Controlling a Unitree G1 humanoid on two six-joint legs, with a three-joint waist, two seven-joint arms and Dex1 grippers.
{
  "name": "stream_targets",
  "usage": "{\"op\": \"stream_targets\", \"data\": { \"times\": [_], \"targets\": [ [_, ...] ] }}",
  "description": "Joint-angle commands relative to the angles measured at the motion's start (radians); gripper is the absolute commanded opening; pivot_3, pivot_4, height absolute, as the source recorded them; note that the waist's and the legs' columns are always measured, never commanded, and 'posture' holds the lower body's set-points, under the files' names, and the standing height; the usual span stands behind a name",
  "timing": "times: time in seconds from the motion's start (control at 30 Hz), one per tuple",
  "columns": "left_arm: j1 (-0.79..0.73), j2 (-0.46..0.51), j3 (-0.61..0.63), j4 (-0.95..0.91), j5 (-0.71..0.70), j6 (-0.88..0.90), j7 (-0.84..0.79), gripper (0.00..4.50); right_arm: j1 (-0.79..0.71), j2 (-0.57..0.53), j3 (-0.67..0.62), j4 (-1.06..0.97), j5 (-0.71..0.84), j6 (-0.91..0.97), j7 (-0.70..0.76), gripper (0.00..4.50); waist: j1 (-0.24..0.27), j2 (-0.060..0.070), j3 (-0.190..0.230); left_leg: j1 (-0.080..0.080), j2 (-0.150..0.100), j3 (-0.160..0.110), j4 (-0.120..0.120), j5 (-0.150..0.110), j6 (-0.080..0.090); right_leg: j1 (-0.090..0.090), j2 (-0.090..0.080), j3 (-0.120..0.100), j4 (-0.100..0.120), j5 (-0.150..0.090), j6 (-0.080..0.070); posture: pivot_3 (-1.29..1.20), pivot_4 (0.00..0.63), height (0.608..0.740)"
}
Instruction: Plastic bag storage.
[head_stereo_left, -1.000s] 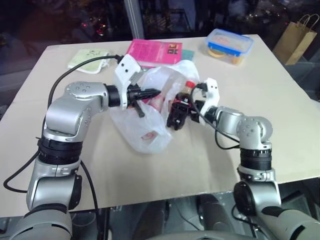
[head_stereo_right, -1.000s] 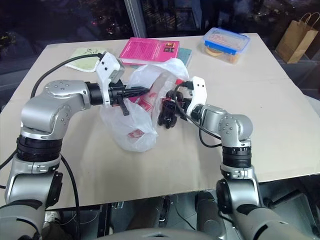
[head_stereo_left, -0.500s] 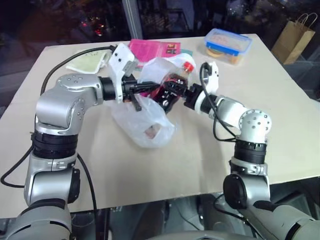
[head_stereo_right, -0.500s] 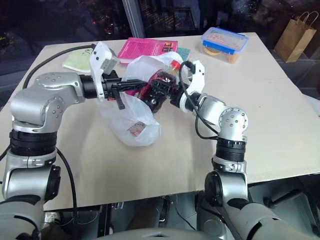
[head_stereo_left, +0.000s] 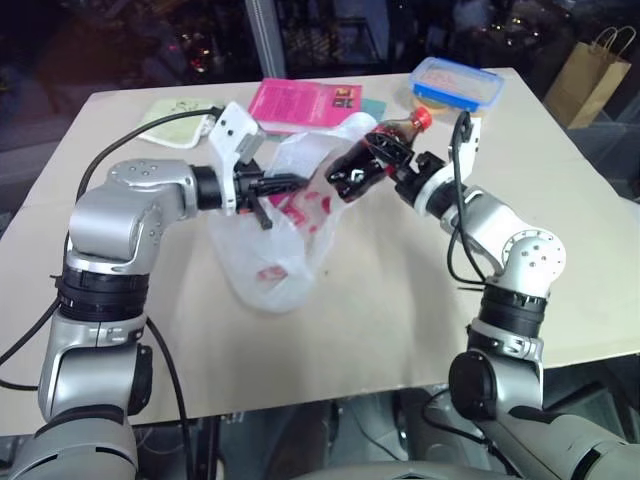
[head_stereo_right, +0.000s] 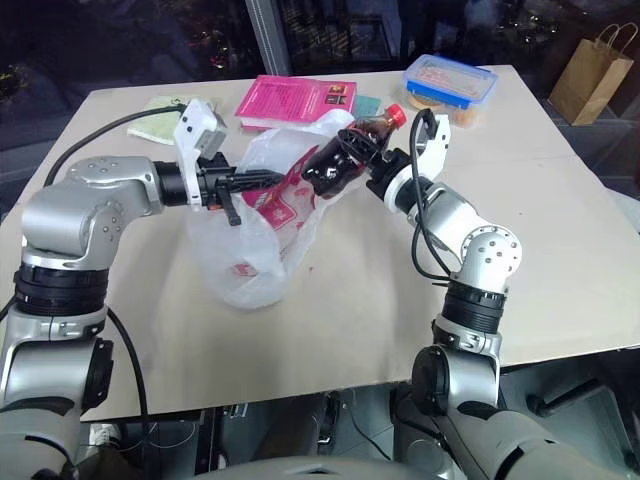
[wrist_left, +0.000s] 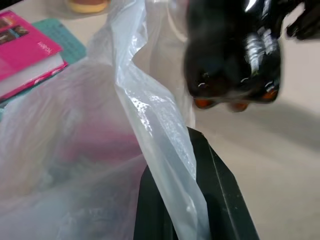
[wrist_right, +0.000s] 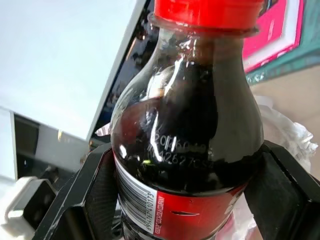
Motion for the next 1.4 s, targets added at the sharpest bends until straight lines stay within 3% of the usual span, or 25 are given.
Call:
{"op": "stream_targets", "data": {
  "times": [0.03,0.23,0.43,0.67,0.93,1.23,1.4],
  "targets": [
    [-0.053,-0.029,0.067,-0.025,-0.066,0.081,0.047,0.00,-0.040,0.100,0.096,-0.015,-0.033,-0.107,0.042,3.08,-0.003,0.000,0.000,0.000,0.000,0.000,0.000,0.000,0.000,0.000,0.000,0.000,0.000,0.000,0.000,0.00,0.150,0.740],
    [-0.090,-0.100,0.100,-0.083,-0.133,0.191,0.149,0.00,0.007,0.063,0.288,-0.014,-0.172,-0.184,0.137,3.08,-0.008,0.000,0.000,0.000,0.001,0.000,0.000,0.000,0.000,-0.001,0.001,0.000,0.000,0.000,0.000,0.00,0.150,0.740],
    [-0.088,-0.154,0.133,-0.135,-0.178,0.249,0.220,0.00,0.042,0.040,0.369,-0.017,-0.190,-0.117,0.203,3.08,0.001,0.000,0.000,0.000,0.000,0.000,0.000,0.000,0.000,0.000,0.000,0.000,0.000,0.000,0.000,0.00,0.150,0.740],
    [-0.078,-0.147,0.161,-0.185,-0.226,0.263,0.205,0.00,0.022,0.020,0.364,0.115,-0.230,-0.075,0.266,3.08,-0.003,0.000,0.000,0.000,0.001,0.000,0.000,0.000,0.000,-0.001,0.001,0.001,0.000,0.000,0.000,0.00,0.150,0.740],
    [0.003,-0.002,0.069,-0.166,-0.083,0.101,0.158,0.00,0.022,-0.006,0.224,0.102,-0.179,-0.048,0.248,3.08,0.002,0.000,0.000,0.000,0.001,0.000,0.000,0.001,-0.001,-0.001,0.000,0.001,0.000,0.000,0.000,0.00,0.150,0.740],
    [-0.038,-0.049,0.075,-0.164,-0.120,0.081,0.156,0.00,-0.019,0.002,0.241,0.140,-0.228,-0.058,0.258,3.08,0.000,0.000,0.000,0.000,0.000,0.000,-0.001,0.000,0.000,0.000,0.000,0.001,-0.001,0.000,0.000,0.00,0.150,0.740],
    [-0.049,-0.080,0.074,-0.192,-0.138,0.102,0.179,0.00,-0.136,0.073,0.279,0.336,-0.340,-0.190,0.284,3.08,-0.012,0.000,0.000,0.001,0.001,0.002,0.000,0.000,0.000,-0.001,0.001,0.002,0.001,0.000,0.000,0.00,0.150,0.740]
  ]
}}
